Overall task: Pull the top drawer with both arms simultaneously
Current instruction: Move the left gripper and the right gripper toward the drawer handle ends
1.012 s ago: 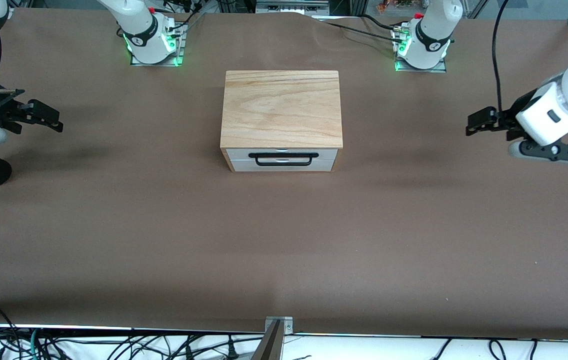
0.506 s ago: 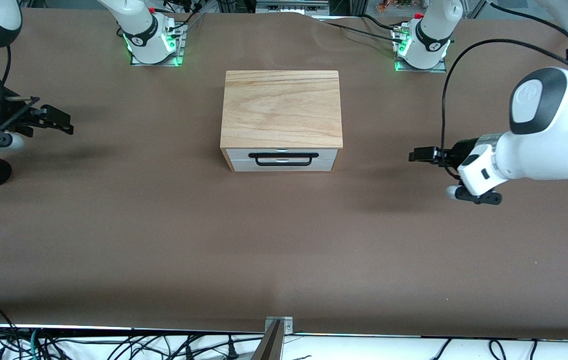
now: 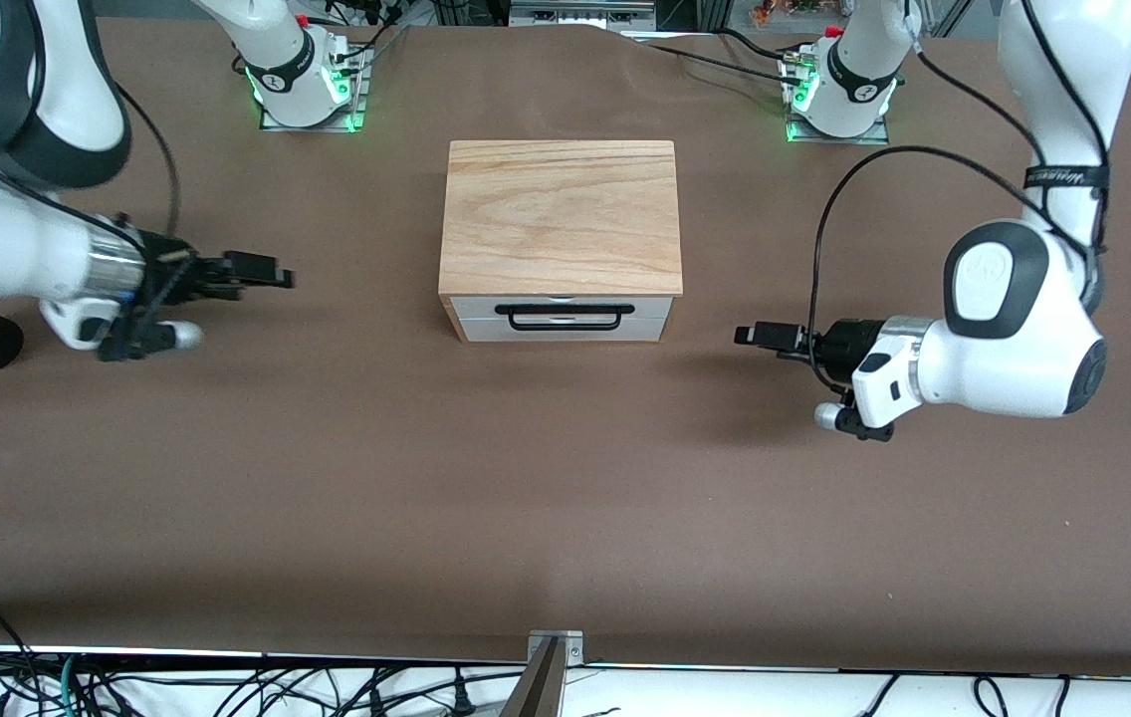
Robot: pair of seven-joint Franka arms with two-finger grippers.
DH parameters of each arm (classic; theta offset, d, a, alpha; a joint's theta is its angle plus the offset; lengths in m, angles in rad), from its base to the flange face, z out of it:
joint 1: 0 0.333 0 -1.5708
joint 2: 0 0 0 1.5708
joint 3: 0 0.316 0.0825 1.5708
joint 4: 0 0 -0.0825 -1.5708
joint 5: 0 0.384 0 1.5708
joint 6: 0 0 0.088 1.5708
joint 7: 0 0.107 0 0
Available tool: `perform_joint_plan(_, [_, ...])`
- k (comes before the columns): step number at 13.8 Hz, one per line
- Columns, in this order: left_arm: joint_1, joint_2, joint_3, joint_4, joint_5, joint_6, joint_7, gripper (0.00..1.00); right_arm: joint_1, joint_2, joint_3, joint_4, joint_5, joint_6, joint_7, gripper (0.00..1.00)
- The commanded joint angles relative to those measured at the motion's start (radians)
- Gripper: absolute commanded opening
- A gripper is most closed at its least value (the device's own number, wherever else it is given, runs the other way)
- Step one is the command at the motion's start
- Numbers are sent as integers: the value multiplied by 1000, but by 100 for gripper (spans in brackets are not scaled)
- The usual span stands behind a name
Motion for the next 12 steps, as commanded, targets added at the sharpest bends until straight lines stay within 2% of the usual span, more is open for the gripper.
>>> perform_joint_plan(1, [3, 81, 2, 13, -148, 36, 187, 100, 54, 90, -3, 11, 210, 54, -8, 100])
perform_joint_plan(5, [-26, 196, -1, 6, -381, 57, 420, 100, 194, 182, -3, 0, 404, 207, -103, 100])
perform_joint_plan(8, [-49, 236, -3, -5, -469, 57, 507, 100, 272, 247, -3, 0, 526, 318, -225, 100])
perform_joint_plan(10, [-66, 240, -18, -20, -515, 56, 559, 100, 281, 294, -1, -1, 607, 318, -395, 100])
perform_joint_plan(12, [-64, 227, -47, -67, -542, 56, 577, 100, 272, 337, -1, -1, 734, 310, -535, 100])
